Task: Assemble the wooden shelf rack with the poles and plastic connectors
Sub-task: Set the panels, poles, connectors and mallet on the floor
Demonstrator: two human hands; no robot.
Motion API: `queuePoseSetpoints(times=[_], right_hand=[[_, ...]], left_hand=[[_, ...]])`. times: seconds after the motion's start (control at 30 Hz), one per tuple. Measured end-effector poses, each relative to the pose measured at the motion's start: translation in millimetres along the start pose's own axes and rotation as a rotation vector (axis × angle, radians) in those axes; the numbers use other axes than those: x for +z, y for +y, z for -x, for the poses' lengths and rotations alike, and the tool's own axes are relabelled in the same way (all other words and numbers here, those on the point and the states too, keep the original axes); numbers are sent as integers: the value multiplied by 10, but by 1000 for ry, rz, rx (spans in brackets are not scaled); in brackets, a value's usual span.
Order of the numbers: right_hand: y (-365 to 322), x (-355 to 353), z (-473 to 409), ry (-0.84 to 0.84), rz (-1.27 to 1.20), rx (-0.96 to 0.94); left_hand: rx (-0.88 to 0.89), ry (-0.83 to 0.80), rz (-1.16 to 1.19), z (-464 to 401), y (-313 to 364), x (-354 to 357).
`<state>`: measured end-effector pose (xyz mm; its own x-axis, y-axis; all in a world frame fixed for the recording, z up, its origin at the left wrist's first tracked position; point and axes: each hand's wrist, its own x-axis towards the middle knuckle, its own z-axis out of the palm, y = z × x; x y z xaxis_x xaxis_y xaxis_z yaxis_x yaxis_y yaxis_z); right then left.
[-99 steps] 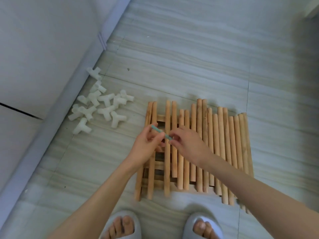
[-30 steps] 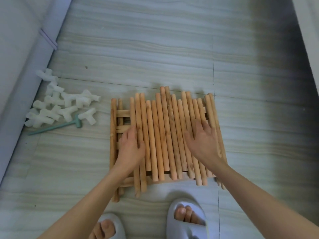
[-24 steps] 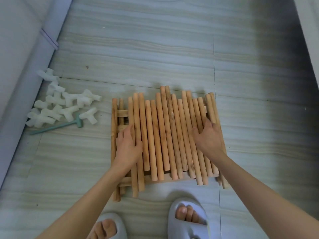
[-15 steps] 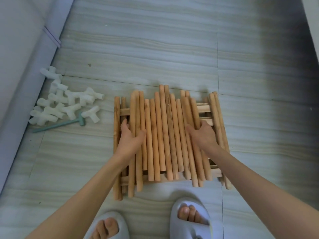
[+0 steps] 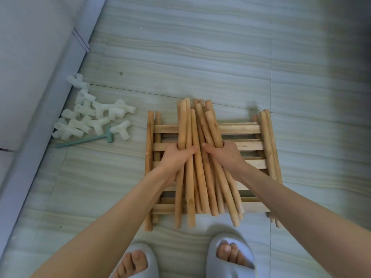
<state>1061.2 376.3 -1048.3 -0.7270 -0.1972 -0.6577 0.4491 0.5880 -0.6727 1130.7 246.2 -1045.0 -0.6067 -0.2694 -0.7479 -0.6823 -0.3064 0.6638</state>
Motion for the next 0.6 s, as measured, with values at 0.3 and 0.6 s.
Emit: queuePoseSetpoints(times=[0.3,0.6], right_hand=[[-4,69,51,-238,-307,173],[-409,263,246,-368,-380,-57]], left_hand=[[-47,-135,24,56,63,-145],[166,-80,106,342,270,-357]])
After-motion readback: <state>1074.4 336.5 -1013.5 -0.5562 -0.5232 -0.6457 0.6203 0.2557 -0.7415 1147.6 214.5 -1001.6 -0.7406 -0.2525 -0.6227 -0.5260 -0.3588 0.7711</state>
